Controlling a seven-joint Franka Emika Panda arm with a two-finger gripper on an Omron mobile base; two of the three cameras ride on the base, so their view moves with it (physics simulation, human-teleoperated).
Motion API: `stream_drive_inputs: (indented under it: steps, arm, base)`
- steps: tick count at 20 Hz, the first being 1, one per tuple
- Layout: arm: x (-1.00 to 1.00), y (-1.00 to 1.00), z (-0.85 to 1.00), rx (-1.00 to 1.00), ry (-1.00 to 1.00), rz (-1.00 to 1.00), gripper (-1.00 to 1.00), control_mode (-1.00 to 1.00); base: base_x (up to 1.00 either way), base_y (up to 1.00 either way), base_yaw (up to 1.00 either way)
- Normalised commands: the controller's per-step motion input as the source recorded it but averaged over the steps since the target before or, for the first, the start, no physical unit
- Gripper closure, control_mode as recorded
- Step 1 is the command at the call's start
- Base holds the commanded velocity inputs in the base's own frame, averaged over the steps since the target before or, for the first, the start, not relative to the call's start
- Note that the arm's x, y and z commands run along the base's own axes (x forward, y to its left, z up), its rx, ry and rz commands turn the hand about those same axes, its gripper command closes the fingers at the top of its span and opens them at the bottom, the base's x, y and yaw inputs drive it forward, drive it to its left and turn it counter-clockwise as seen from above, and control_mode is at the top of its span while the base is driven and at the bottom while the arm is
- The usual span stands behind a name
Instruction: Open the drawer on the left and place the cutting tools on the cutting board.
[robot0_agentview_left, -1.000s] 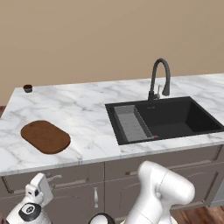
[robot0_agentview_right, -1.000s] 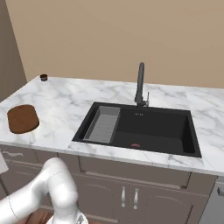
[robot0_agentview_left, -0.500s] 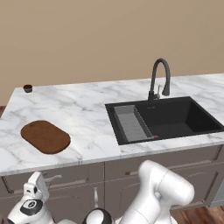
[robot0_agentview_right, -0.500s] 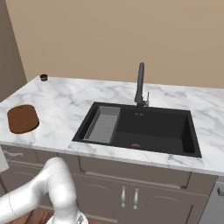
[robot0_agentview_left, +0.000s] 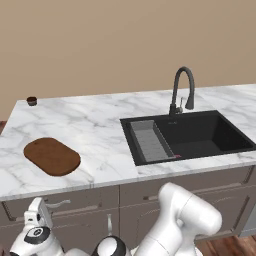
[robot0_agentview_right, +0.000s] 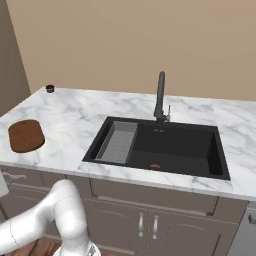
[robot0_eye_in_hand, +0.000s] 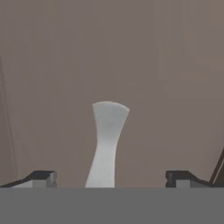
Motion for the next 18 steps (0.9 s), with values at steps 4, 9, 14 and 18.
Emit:
stream_drive_inputs:
  steps: [4,9,14,18]
  arm:
    - [0.01,0.07,-0.45,-0.05,-0.14,0.04,-1.0,-1.0]
    - [0.0,0.01,-0.49,-0.09,-0.22,0.01,-1.0,-1.0]
    - [-0.06,0.0,-0.52,-0.11,-0.24,0.0,-1.0,-1.0]
    - [0.0,0.0,-0.52,-0.09,-0.25,0.0,-1.0,-1.0]
  base:
    - [0.0,0.0,0.0]
    - [0.0,0.0,0.0]
    - [0.0,0.0,0.0]
    - [0.0,0.0,0.0]
